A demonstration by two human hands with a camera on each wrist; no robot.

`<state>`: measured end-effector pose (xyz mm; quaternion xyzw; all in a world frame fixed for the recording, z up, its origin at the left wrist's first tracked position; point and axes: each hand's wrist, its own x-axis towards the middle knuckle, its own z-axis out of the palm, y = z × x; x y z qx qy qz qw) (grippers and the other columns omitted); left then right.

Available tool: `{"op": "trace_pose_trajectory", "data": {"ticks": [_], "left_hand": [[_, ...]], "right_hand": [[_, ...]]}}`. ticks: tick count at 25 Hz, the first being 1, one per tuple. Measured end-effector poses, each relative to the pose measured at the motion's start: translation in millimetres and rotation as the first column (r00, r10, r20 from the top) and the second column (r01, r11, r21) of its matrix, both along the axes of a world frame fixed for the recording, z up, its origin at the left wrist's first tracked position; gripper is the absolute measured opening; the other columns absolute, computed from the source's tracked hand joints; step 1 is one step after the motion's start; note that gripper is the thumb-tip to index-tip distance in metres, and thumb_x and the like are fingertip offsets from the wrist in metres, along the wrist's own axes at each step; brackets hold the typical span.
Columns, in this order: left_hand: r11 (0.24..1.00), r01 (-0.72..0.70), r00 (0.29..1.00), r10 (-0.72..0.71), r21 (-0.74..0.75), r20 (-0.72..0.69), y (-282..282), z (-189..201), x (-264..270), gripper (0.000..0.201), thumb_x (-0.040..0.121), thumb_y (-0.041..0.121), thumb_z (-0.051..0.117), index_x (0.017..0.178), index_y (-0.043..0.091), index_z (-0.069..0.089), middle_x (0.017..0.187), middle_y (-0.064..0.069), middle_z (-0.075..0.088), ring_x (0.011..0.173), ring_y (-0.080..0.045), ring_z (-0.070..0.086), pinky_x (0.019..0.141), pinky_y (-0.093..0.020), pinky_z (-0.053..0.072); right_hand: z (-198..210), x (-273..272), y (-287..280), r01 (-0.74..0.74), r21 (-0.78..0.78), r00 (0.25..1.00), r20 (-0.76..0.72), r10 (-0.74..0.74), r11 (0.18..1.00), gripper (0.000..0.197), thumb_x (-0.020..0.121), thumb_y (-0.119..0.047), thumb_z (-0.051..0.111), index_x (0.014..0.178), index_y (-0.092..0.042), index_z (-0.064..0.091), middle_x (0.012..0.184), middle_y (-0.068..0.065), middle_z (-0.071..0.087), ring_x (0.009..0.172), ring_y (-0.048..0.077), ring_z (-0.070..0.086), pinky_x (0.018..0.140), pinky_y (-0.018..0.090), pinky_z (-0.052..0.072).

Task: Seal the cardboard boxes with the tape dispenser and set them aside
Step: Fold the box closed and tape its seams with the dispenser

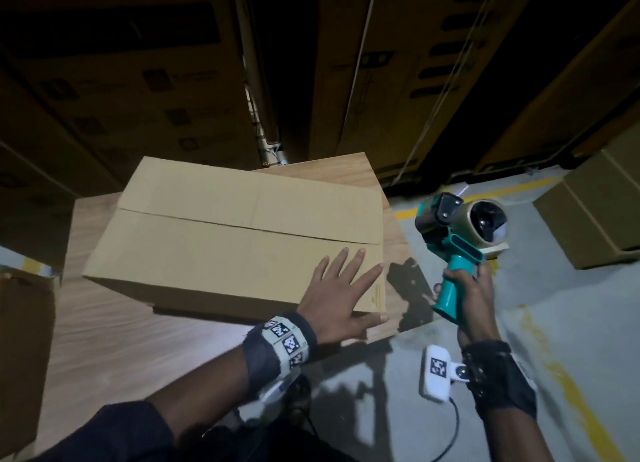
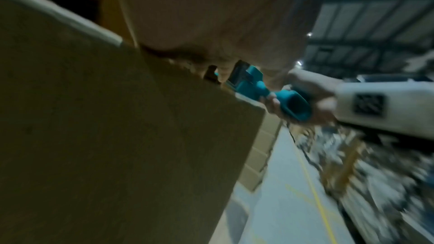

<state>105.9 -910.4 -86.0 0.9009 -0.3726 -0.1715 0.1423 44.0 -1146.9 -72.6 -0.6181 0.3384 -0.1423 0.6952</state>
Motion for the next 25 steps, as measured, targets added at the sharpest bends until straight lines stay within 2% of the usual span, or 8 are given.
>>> {"op": "trace_pose_trajectory", "data": {"ticks": [2, 5, 9, 11, 15, 20, 23, 25], "left_hand": [[0.968, -0.130, 0.956, 0.066, -0.213, -0.287, 9.1, 28.9, 15.8, 0.074, 0.099, 0.072, 0.036, 0.162, 0.046, 0.008, 0.170, 0.004, 0.017, 0.156, -0.022, 0.017, 0.124, -0.042, 0.016], [0.771, -0.521, 0.747, 0.205, -0.366, -0.632, 38.5, 83.4, 35.0, 0.065, 0.097, 0.064, 0.036, 0.157, 0.042, 0.031, 0.155, 0.005, 0.048, 0.128, -0.007, 0.055, 0.101, -0.020, 0.044], [0.483, -0.830, 0.446, 0.275, -0.278, -0.852, 79.9, 125.0, 44.7, 0.080, 0.081, 0.079, 0.032, 0.134, 0.026, 0.060, 0.133, -0.001, 0.069, 0.118, -0.016, 0.068, 0.113, -0.043, 0.046], [0.351, -0.907, 0.330, 0.253, -0.232, -0.909, 100.6, 138.6, 43.2, 0.088, 0.083, 0.081, 0.030, 0.133, 0.017, 0.061, 0.129, -0.007, 0.071, 0.116, -0.020, 0.069, 0.110, -0.041, 0.048], [0.209, -0.959, 0.234, 0.214, -0.190, -0.948, 136.3, 148.9, 31.1, 0.082, 0.092, 0.078, 0.030, 0.128, 0.013, 0.065, 0.118, -0.007, 0.075, 0.107, -0.017, 0.073, 0.101, -0.034, 0.053], [0.031, -0.994, 0.107, 0.110, -0.104, -0.988, 178.2, 125.2, 24.8, 0.084, 0.092, 0.078, 0.038, 0.138, 0.011, 0.059, 0.128, -0.012, 0.071, 0.114, -0.022, 0.071, 0.106, -0.040, 0.052], [-0.090, -0.994, -0.051, -0.117, 0.061, -0.992, 211.6, 105.2, 31.6, 0.075, 0.095, 0.066, 0.051, 0.132, 0.002, 0.059, 0.120, -0.021, 0.072, 0.106, -0.029, 0.074, 0.090, -0.038, 0.062], [-0.157, -0.979, -0.096, -0.217, 0.131, -0.972, 235.1, 94.0, 40.9, 0.057, 0.094, 0.047, 0.065, 0.126, 0.000, 0.060, 0.110, -0.021, 0.074, 0.094, -0.029, 0.077, 0.076, -0.036, 0.065]], "right_hand": [[16.9, -3.1, 3.5, -0.094, -0.041, 0.995, 0.028, 0.095, 0.995, 0.047, 0.091, 0.004, 0.057, 0.124, -0.028, 0.051, 0.095, 0.008, 0.064, 0.061, 0.020, 0.064, 0.053, 0.032, 0.054], [34.4, -4.1, 28.9, -0.258, -0.168, 0.962, 0.043, 0.269, 0.951, 0.065, 0.089, 0.002, 0.065, 0.127, -0.048, 0.052, 0.106, 0.000, 0.069, 0.085, 0.023, 0.069, 0.072, 0.040, 0.060], [52.9, 1.0, 76.3, -0.419, -0.405, 0.864, 0.096, 0.494, 0.813, 0.068, 0.085, 0.003, 0.073, 0.137, -0.033, 0.049, 0.115, -0.011, 0.065, 0.102, 0.022, 0.065, 0.083, 0.046, 0.059], [59.3, 5.2, 99.6, -0.455, -0.488, 0.815, 0.109, 0.569, 0.745, 0.065, 0.084, 0.005, 0.073, 0.133, -0.032, 0.052, 0.114, -0.014, 0.065, 0.095, 0.016, 0.064, 0.078, 0.042, 0.058], [60.5, 16.9, 139.6, -0.482, -0.610, 0.741, 0.100, 0.664, 0.629, 0.062, 0.083, 0.000, 0.077, 0.130, -0.034, 0.053, 0.117, -0.013, 0.064, 0.098, 0.015, 0.066, 0.080, 0.042, 0.057], [63.0, 37.8, 186.0, -0.485, -0.687, 0.685, 0.087, 0.724, 0.541, 0.058, 0.084, -0.006, 0.077, 0.131, -0.030, 0.054, 0.121, -0.015, 0.063, 0.108, 0.013, 0.064, 0.085, 0.040, 0.056], [66.4, 52.5, 217.8, -0.515, -0.661, 0.672, 0.084, 0.736, 0.546, 0.058, 0.084, -0.004, 0.078, 0.131, -0.030, 0.054, 0.121, -0.013, 0.063, 0.108, 0.015, 0.064, 0.087, 0.042, 0.057], [70.0, 60.8, 240.8, -0.547, -0.632, 0.664, 0.073, 0.745, 0.549, 0.061, 0.084, -0.001, 0.078, 0.131, -0.033, 0.053, 0.122, -0.012, 0.064, 0.108, 0.016, 0.065, 0.087, 0.042, 0.058]]}}
